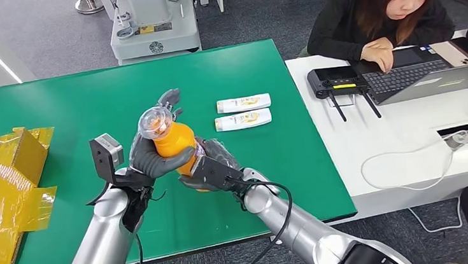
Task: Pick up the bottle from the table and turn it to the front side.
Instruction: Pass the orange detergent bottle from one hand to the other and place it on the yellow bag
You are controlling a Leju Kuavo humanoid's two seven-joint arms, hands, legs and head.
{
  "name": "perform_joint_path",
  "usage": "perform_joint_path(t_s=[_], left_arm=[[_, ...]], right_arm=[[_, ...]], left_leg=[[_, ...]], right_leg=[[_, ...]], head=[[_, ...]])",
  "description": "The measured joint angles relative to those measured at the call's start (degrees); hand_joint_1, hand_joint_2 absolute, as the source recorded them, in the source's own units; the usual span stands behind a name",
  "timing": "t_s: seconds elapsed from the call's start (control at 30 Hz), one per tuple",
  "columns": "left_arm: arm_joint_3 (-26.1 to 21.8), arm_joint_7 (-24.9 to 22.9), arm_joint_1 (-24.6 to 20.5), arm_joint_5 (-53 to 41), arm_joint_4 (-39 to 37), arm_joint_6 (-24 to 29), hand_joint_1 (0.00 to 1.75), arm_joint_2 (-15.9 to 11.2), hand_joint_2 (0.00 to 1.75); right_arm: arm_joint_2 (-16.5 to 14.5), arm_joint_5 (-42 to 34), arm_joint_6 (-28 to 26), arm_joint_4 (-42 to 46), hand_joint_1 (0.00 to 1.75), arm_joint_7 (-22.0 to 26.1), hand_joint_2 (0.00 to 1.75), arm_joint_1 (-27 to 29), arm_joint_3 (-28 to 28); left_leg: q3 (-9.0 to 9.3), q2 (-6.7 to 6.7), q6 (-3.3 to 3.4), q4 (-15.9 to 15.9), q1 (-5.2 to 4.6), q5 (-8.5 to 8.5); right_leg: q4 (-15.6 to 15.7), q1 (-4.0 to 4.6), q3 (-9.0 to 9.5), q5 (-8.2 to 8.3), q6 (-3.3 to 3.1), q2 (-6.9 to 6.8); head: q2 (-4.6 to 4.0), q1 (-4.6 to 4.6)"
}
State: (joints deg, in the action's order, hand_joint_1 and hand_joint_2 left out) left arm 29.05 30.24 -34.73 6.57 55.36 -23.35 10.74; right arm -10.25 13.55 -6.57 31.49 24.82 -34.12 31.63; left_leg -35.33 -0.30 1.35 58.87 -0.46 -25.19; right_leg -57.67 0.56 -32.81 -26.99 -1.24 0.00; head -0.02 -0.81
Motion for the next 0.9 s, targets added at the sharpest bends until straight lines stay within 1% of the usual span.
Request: perform_joint_path(t_s=[0.1,0.2,0.23,0.33,0.37,0.5,0.6,0.7,0.77,0.83,0.9], left_arm=[[0.17,-2.49,-1.32,0.81,-2.97,-6.08,0.0,-0.81,1.75],[0.92,-2.87,-2.64,0.77,-6.2,-9.8,0.0,-1.34,1.75],[1.26,-2.85,-3.13,0.75,-7.15,-10.56,0.28,-1.41,1.75],[2.41,-2.77,-4.61,0.83,-9.49,-11.94,1.32,-1.56,1.75],[2.76,-2.75,-4.98,0.9,-10.02,-12.16,1.38,-1.59,1.75],[3.72,-2.92,-6.09,1.87,-11.41,-12.62,1.31,-1.46,1.75],[3.84,-3.56,-6.68,3.75,-11.99,-12.62,1.32,-1.0,1.75],[3.85,-3.51,-6.81,5.68,-12.24,-12.01,1.49,-0.55,1.75],[3.84,-2.84,-6.64,6.71,-12.25,-11.21,1.64,-0.24,1.75],[3.78,-2.0,-6.18,8.11,-12.12,-10.5,1.71,0.04,1.75],[3.62,-1.16,-5.27,9.73,-11.49,-9.73,1.73,0.19,1.75]], right_arm=[[0.27,0.4,-1.36,-0.17,1.75,0.03,1.75,-0.05,-0.02],[0.88,0.39,-3.15,-0.16,1.75,0.44,1.75,-0.12,-0.06],[1.16,0.35,-3.58,-0.14,1.75,0.61,1.75,-0.14,-0.08],[2.05,0.16,-4.17,-0.02,1.75,0.93,1.75,-0.26,-0.17],[2.3,0.06,-4.21,0.04,1.75,0.99,1.75,-0.27,-0.19],[3.05,-0.61,-4.42,0.71,1.75,1.02,1.75,-0.11,-0.25],[3.46,-0.46,-5.09,1.86,1.75,0.61,1.75,0.42,-0.44],[3.81,0.29,-5.54,3.25,1.75,0.26,1.75,1.17,-0.99],[3.99,0.91,-5.6,4.01,1.75,0.04,1.75,1.54,-1.39],[4.15,1.27,-5.6,4.49,1.75,0.06,1.75,1.75,-1.71],[4.26,1.38,-5.58,4.67,1.75,0.51,1.75,1.87,-1.97]], left_leg=[[0.0,0.03,0.0,0.0,0.0,0.0],[0.0,0.02,0.0,0.0,0.0,0.0],[-0.01,0.02,0.0,0.0,0.0,0.0],[-0.03,0.01,0.0,0.0,0.0,0.0],[-0.03,0.01,0.0,0.0,-0.01,0.0],[-0.03,0.01,0.0,0.02,-0.01,0.0],[-0.04,0.0,0.0,0.02,-0.01,0.0],[-0.04,0.02,0.0,0.02,-0.01,0.0],[-0.04,0.02,0.0,0.02,0.0,0.0],[-0.04,0.03,0.0,0.02,0.0,0.0],[-0.04,0.04,0.0,0.02,0.0,0.0]], right_leg=[[0.0,0.0,-0.02,0.0,0.0,0.03],[0.0,0.0,-0.02,0.0,0.0,0.02],[0.0,0.0,-0.02,0.0,0.0,0.02],[0.0,0.0,-0.02,0.01,0.0,0.01],[0.0,0.0,-0.02,0.01,0.0,0.01],[0.0,-0.01,-0.03,0.01,0.01,0.01],[0.0,-0.01,-0.03,0.01,0.0,0.01],[0.0,0.0,-0.04,0.01,0.0,0.02],[0.0,0.0,-0.04,0.01,0.0,0.03],[0.0,0.0,-0.04,0.01,0.0,0.03],[0.0,0.0,-0.05,0.01,0.0,0.04]], head=[[0.0,0.01],[0.0,0.0],[0.0,-0.01],[0.0,-0.01],[0.0,-0.01],[0.0,0.0],[0.0,0.0],[0.0,0.01],[0.0,0.0],[0.0,-0.01],[0.0,-0.01]])
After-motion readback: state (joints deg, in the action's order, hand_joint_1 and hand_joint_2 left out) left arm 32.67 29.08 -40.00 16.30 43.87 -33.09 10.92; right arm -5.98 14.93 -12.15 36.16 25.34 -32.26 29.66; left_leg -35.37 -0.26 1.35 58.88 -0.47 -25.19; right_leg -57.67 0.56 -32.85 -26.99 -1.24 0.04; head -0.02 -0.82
